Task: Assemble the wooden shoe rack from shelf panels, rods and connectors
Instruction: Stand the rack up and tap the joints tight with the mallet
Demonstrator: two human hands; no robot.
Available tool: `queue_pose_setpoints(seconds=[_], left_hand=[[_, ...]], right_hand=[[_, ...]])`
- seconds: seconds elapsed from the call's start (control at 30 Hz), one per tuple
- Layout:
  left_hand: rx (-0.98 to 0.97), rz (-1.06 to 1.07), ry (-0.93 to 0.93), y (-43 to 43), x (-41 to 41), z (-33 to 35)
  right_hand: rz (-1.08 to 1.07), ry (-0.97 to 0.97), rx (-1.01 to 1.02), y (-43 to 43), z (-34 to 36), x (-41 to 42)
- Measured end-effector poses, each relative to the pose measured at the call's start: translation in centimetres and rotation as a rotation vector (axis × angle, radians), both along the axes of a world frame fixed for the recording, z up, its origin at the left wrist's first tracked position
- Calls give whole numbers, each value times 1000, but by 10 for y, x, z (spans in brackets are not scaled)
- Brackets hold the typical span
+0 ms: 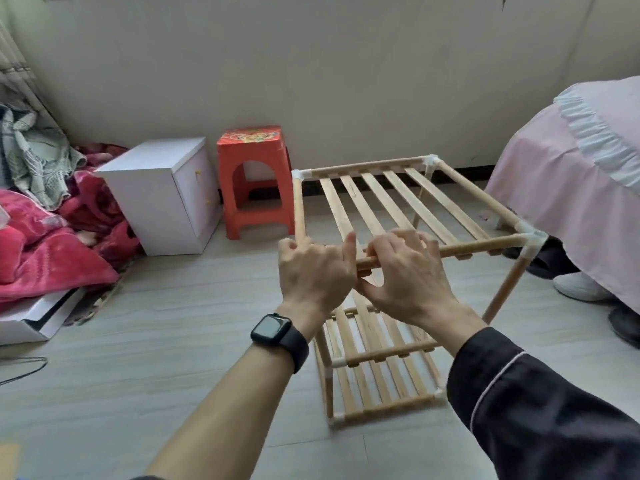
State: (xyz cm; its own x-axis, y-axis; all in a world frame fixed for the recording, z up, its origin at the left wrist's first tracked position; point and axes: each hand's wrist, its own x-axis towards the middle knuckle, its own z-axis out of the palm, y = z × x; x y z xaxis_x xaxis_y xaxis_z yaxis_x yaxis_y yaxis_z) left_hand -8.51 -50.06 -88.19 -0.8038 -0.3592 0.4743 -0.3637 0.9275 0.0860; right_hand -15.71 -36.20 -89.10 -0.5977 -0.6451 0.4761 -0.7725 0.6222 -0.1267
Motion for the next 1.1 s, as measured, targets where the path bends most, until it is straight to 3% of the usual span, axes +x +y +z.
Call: queue_pose_setpoints(seconds=[0.1, 0.2, 0.33, 0.5, 0.63, 1.1], left_hand=[[-38, 66, 62, -9, -6, -5], [33, 92, 209, -7, -11, -9], [110, 92, 272, -8, -18, -11], [159, 81, 369, -5, -20, -9], [66, 45, 321, -7, -20, -10], [190, 46, 289, -3, -23, -6]], right_hand=[[-42, 8, 11, -4, -7, -5], [-81, 1, -91, -16, -6, -10], [-122, 47, -214, -19, -11, -11], [-112, 56, -202, -15, -21, -8], [-125, 36, -226, -14, -20, -5], [-155, 113, -230, -10, -21, 2]])
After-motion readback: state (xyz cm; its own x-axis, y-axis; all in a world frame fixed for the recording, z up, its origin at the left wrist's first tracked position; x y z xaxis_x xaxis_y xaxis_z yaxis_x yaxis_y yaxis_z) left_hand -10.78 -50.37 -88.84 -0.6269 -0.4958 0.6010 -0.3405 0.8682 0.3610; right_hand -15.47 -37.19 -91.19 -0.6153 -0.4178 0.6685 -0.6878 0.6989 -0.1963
